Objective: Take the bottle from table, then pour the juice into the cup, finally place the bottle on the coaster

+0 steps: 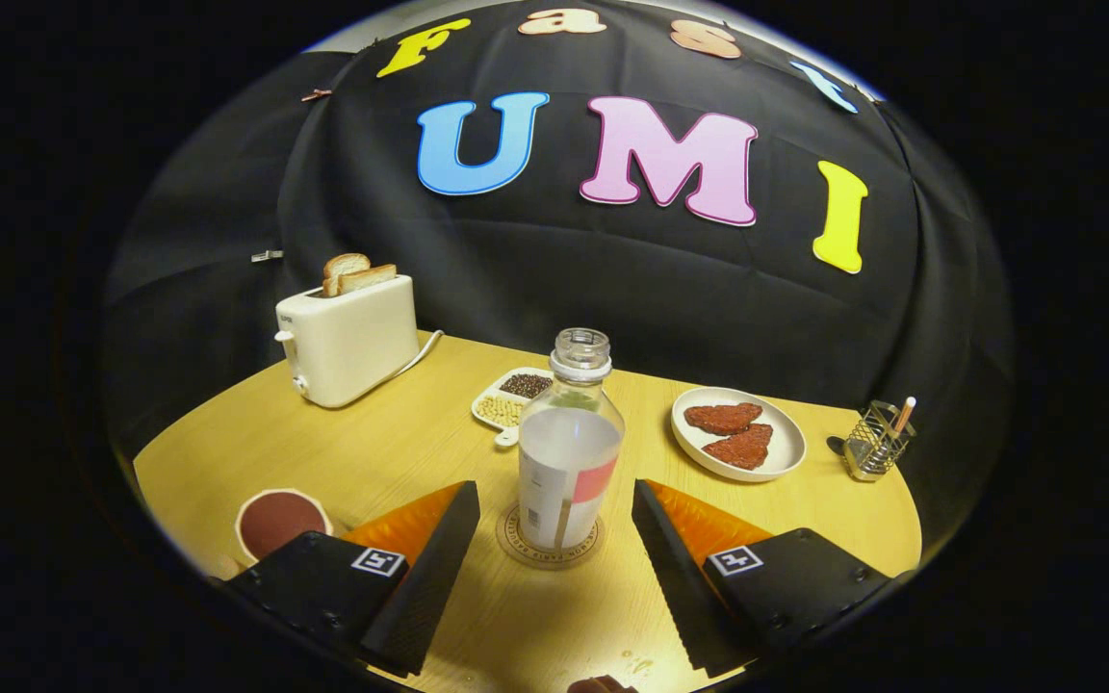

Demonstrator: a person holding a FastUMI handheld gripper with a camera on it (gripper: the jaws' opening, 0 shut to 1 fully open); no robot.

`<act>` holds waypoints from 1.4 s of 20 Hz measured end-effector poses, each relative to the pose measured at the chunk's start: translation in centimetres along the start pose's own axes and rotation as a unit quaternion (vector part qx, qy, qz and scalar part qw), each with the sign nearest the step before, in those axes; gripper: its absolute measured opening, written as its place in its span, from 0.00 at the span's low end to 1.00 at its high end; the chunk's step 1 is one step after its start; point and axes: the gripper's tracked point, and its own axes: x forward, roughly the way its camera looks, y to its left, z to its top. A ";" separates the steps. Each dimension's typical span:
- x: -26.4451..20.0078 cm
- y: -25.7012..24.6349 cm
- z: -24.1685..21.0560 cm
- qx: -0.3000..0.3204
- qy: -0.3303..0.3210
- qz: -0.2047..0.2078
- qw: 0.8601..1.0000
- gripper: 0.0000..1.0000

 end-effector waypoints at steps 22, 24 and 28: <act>-24.9 -5.7 11.1 0.069 -0.091 -0.092 0.989 0.97; -25.8 -6.0 12.2 0.083 -0.103 -0.099 0.986 0.98; -25.8 -7.0 13.5 0.077 -0.115 -0.111 0.984 0.98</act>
